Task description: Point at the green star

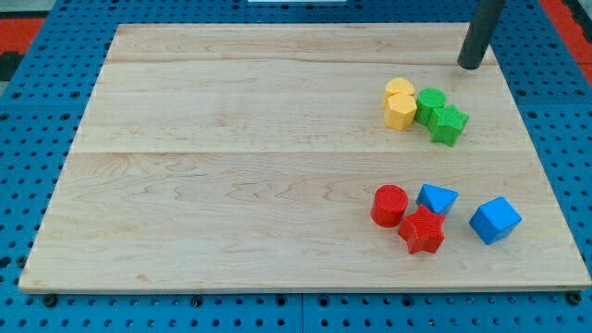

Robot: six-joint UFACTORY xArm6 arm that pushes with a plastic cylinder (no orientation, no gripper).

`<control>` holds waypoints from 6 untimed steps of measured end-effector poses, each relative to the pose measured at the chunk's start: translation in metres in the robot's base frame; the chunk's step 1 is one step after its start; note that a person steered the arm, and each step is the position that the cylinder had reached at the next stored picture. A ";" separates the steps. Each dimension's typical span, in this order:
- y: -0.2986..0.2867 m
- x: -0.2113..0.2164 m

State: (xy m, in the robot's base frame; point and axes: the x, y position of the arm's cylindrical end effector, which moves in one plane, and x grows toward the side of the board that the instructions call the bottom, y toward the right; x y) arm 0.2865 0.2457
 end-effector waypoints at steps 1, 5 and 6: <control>0.012 0.007; 0.017 0.130; 0.016 0.130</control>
